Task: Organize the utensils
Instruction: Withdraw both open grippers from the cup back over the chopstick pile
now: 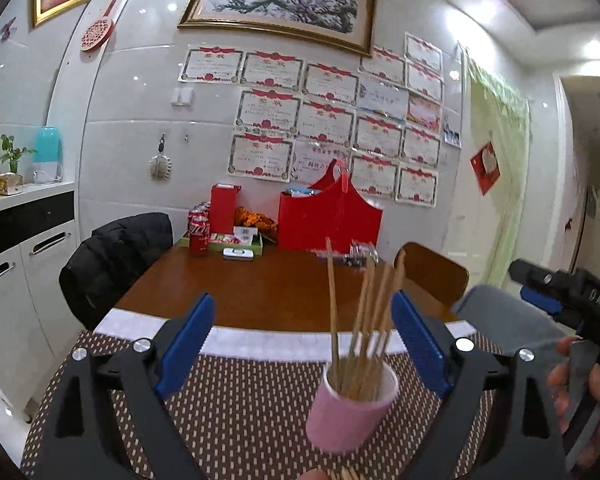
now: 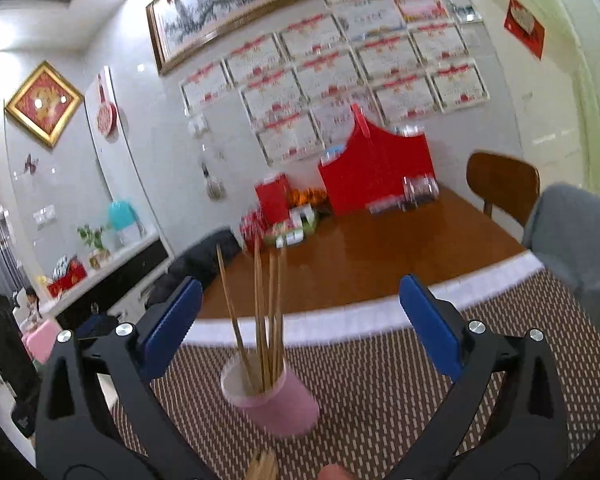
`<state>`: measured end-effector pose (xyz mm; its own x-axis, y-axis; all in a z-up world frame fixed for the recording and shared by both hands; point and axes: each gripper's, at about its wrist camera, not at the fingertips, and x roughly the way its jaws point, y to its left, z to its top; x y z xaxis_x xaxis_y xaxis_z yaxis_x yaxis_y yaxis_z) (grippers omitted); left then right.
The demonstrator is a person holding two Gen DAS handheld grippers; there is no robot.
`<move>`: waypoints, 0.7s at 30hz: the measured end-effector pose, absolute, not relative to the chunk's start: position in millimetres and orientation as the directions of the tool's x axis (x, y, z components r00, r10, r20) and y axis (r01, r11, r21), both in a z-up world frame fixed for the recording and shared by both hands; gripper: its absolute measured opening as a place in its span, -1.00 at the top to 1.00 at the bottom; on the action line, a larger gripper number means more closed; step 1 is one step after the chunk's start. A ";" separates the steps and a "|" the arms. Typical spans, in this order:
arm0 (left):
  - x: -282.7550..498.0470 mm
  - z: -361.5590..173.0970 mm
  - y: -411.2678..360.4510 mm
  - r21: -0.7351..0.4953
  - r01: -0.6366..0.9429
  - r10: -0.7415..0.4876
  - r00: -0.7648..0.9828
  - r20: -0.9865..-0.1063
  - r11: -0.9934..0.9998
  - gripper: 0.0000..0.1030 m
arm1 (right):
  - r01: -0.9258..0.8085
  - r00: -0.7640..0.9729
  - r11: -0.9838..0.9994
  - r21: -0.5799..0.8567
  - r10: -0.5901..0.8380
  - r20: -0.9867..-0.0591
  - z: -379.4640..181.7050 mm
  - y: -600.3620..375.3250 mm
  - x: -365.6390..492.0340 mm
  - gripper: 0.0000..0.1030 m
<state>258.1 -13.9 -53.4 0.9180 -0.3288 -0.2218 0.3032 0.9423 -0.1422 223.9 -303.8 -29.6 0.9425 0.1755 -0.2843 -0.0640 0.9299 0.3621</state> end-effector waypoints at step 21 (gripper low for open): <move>201.1 -122.3 -19.0 -0.069 0.360 -0.364 0.882 -0.300 0.930 -0.71 | -0.077 0.847 0.920 0.384 0.264 -0.461 -119.8 -291.5 212.5 -0.88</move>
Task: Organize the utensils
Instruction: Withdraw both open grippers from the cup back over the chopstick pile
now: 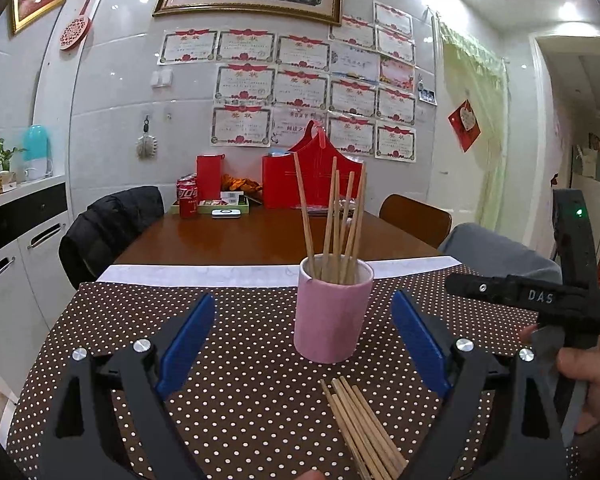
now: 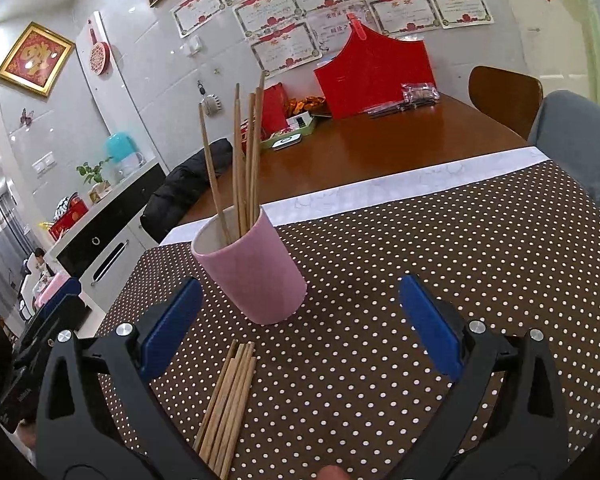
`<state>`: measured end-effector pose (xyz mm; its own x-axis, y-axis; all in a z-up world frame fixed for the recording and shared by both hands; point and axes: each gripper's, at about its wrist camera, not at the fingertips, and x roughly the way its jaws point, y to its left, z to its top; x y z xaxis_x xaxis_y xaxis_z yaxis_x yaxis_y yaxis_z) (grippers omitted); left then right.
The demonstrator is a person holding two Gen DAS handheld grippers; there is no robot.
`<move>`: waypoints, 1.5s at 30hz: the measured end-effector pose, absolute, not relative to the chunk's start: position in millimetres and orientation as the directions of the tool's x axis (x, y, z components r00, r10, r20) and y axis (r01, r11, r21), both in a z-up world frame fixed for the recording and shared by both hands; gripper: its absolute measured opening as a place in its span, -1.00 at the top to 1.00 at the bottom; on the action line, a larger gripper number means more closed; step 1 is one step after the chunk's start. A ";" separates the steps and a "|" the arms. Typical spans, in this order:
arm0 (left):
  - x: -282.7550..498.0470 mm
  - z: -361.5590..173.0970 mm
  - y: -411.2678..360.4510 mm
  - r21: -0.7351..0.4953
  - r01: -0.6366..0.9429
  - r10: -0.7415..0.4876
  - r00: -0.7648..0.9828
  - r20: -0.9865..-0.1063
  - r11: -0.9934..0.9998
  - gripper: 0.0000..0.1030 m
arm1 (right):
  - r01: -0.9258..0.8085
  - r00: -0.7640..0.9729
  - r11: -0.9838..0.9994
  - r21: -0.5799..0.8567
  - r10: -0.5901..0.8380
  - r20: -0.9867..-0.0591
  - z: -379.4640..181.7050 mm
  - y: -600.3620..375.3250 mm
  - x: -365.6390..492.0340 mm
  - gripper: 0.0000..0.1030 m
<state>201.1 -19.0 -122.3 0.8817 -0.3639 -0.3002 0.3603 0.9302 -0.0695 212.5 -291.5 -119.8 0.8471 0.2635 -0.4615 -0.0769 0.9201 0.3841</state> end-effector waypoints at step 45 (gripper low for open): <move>203.5 -216.9 -46.5 -0.042 0.403 -0.255 0.493 -0.832 0.914 -0.71 | -0.066 0.643 0.930 0.361 0.316 -0.698 -182.7 -288.9 182.2 -0.88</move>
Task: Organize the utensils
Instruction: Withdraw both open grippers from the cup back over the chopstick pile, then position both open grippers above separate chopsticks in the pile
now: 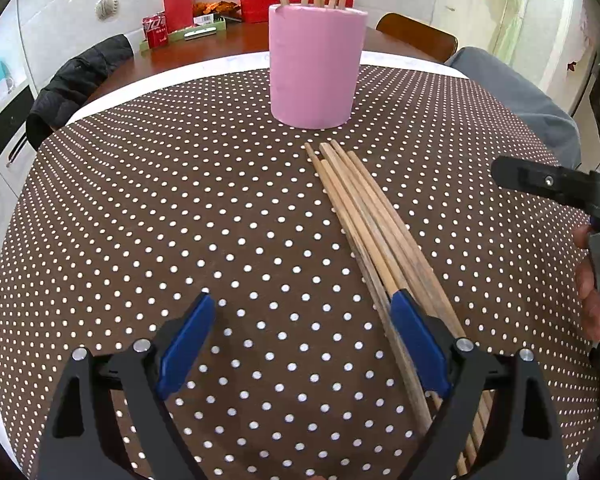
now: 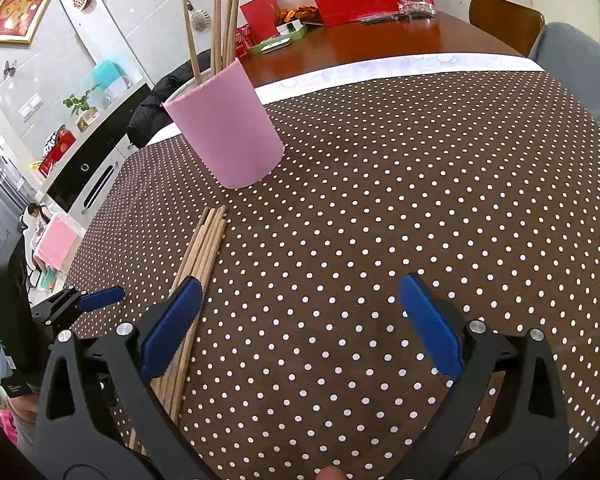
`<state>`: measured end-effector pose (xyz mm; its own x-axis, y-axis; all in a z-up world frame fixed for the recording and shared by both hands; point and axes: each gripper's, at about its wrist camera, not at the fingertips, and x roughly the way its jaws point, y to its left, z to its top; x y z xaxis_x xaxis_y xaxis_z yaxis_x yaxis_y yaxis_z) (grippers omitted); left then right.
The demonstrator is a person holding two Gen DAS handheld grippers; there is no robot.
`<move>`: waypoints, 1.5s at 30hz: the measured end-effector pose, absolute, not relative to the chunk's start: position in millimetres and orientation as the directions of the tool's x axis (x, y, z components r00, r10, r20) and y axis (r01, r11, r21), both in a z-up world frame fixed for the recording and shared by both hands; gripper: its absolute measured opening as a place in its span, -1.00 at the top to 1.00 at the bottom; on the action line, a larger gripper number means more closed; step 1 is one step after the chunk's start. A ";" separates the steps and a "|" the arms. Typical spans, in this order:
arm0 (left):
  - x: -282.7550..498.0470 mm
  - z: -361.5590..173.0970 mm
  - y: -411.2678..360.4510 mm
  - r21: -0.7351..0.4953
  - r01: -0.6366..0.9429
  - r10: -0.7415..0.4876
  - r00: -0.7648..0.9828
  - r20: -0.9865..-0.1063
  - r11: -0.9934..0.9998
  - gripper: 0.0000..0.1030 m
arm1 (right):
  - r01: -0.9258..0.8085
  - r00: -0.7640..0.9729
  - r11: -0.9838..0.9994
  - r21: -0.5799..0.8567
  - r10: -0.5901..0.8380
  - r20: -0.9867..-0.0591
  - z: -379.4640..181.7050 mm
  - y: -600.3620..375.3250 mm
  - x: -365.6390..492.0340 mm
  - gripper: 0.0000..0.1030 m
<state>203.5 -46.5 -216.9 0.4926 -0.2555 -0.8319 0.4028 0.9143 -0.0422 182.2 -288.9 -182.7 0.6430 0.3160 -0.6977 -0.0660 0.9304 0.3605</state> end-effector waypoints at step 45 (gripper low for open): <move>237.4 -222.4 -21.6 -0.039 0.348 -0.239 0.554 -0.798 0.937 -0.72 | -0.224 0.529 0.974 -0.008 0.115 -0.841 -193.5 -184.7 190.9 -0.60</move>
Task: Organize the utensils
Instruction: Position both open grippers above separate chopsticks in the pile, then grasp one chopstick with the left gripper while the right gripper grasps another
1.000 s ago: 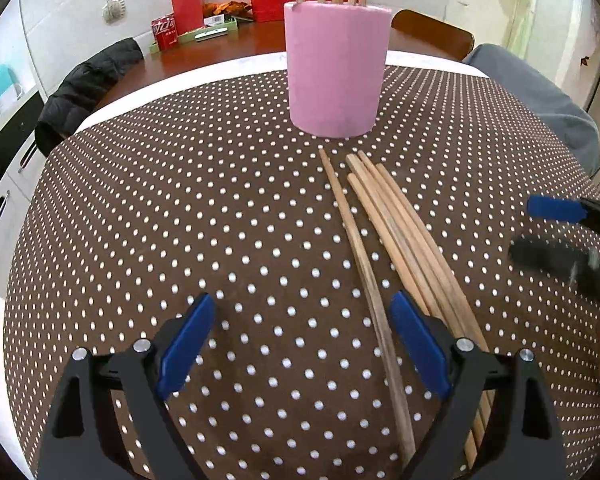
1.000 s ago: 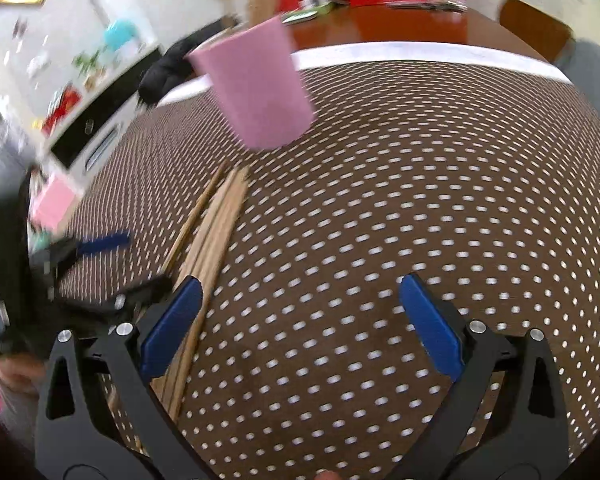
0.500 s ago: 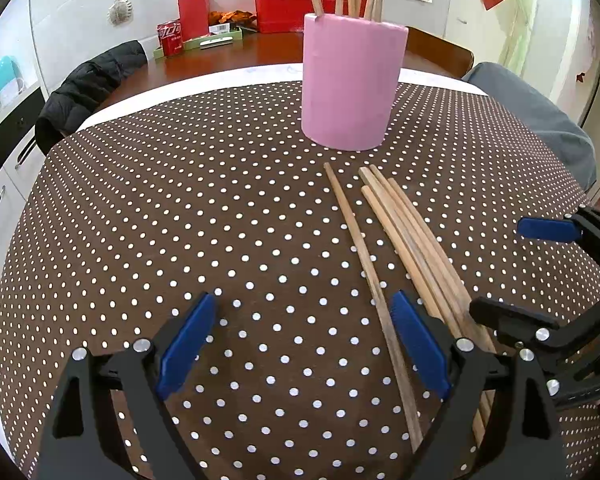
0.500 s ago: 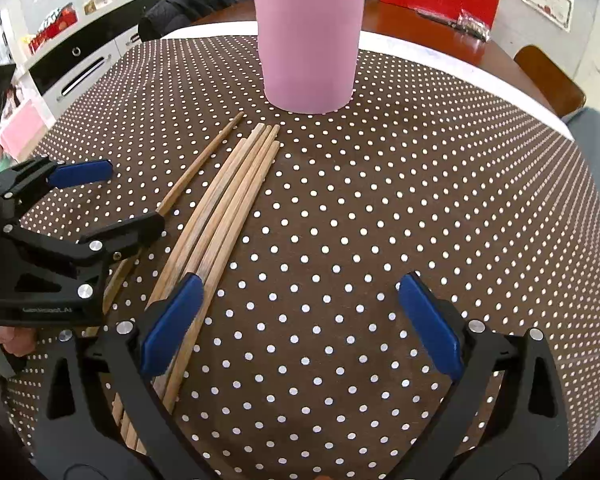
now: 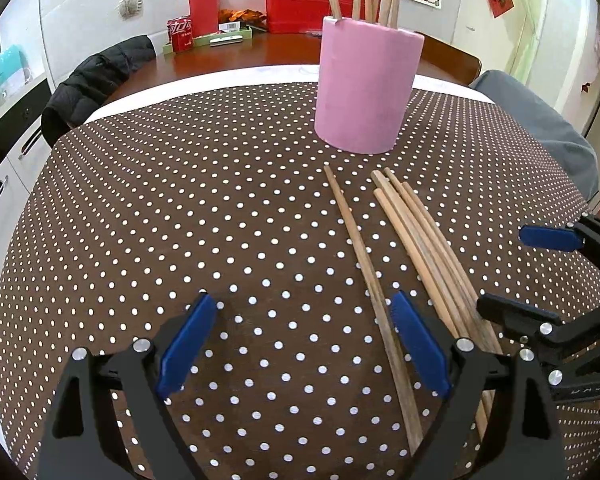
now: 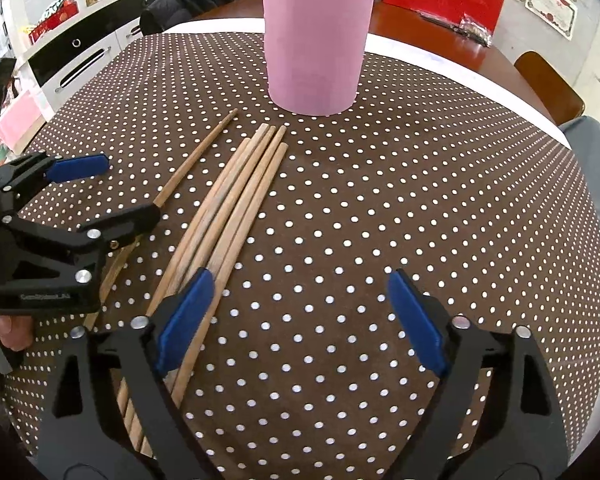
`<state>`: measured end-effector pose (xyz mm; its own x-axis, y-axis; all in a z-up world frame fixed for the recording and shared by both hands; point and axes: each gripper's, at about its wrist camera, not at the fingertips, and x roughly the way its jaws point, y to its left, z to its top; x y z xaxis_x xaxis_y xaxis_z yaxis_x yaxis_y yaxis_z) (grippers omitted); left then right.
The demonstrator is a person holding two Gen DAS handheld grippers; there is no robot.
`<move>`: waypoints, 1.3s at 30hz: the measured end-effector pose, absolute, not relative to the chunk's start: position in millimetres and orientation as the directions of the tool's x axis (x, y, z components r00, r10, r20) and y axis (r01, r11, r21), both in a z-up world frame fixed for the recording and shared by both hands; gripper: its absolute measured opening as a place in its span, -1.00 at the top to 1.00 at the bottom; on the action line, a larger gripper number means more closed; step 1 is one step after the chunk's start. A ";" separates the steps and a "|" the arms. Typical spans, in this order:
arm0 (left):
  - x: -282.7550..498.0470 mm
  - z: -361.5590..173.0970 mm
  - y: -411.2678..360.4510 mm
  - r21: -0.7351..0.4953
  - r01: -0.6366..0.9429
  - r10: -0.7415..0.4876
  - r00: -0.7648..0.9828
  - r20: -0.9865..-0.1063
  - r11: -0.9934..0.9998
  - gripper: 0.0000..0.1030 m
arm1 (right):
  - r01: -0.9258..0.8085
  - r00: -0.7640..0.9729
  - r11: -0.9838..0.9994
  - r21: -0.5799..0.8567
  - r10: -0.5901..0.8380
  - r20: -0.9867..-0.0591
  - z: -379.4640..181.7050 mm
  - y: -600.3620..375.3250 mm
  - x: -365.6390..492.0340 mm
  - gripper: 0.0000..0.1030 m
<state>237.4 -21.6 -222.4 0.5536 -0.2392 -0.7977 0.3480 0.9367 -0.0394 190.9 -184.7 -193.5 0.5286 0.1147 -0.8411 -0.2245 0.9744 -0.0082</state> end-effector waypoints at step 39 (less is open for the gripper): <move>268.8 -217.5 -46.9 0.027 0.398 -0.194 0.505 -0.841 0.917 -0.41 | -0.278 0.515 0.961 0.001 0.150 -0.844 -189.6 -174.9 216.5 0.20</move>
